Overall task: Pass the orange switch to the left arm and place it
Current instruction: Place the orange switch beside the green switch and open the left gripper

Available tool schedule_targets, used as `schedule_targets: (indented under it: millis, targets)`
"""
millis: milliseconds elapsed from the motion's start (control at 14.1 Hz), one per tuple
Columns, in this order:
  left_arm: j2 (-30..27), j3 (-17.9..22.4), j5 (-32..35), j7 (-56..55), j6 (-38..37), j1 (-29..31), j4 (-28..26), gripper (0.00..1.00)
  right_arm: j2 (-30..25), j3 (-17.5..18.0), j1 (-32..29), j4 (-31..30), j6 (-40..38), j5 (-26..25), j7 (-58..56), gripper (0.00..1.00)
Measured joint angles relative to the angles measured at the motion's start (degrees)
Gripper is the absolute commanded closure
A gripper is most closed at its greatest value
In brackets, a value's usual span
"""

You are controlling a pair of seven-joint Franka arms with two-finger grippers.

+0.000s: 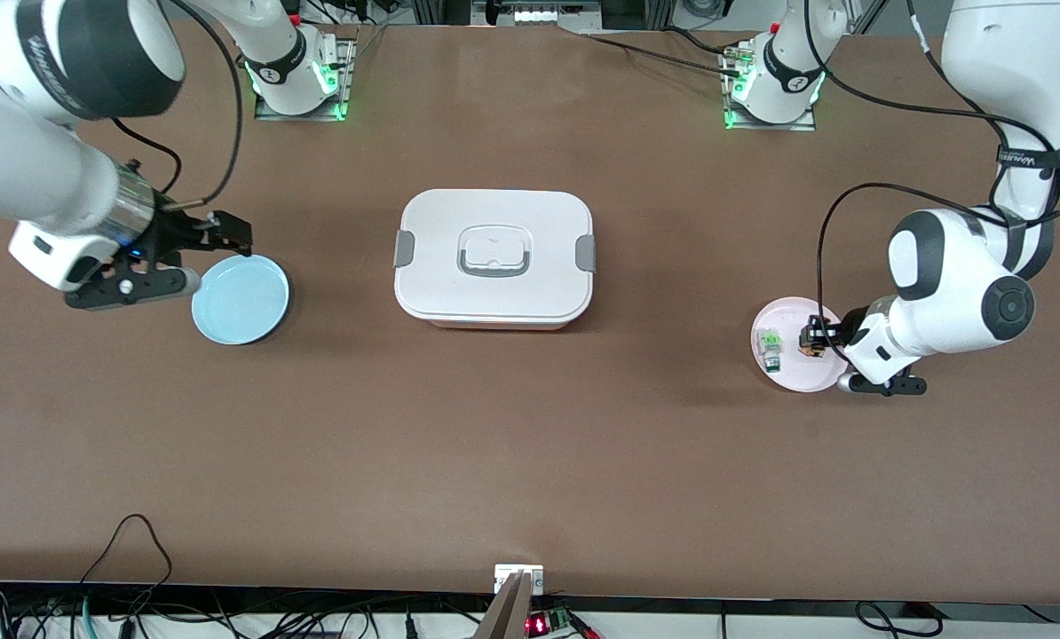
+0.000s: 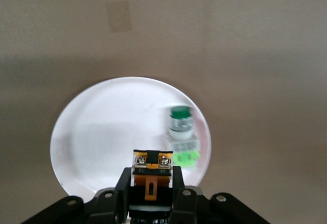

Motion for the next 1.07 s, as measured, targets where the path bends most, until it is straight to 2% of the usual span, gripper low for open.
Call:
schedule_targets:
  millis: [355, 498, 711, 782, 853, 1066]
  targets:
    - [2.9, 0.1, 1.9, 0.1, 8.1, 0.0, -3.3, 1.00, -4.5, -1.5, -1.3, -0.6, -1.9, -0.3, 2.9, 0.00]
    - [3.7, 0.5, 1.9, 0.3, 9.6, 0.0, -4.0, 1.00, -6.2, 0.8, -4.6, -1.6, -2.0, -0.5, 3.5, 0.00]
    - [4.1, 0.9, 1.9, 0.9, 9.9, 0.0, -4.5, 1.00, -8.8, 7.0, -11.3, -3.5, -2.0, -1.8, 3.7, 0.00]
    - [4.1, 0.9, 1.9, 0.9, 9.9, 0.0, -4.5, 0.39, -9.5, 8.7, -13.1, -4.1, -2.0, -2.0, 3.8, 0.00]
    - [4.1, 0.9, 1.9, 0.9, 9.9, 0.0, -4.6, 0.00, -10.1, 10.0, -14.3, -4.6, -2.0, -2.0, 3.9, 0.00]
    - [4.1, 0.9, 1.9, 0.9, 9.9, 0.0, -4.6, 0.00, -11.7, 11.0, -15.1, -6.3, -1.9, -2.1, 4.1, 0.00]
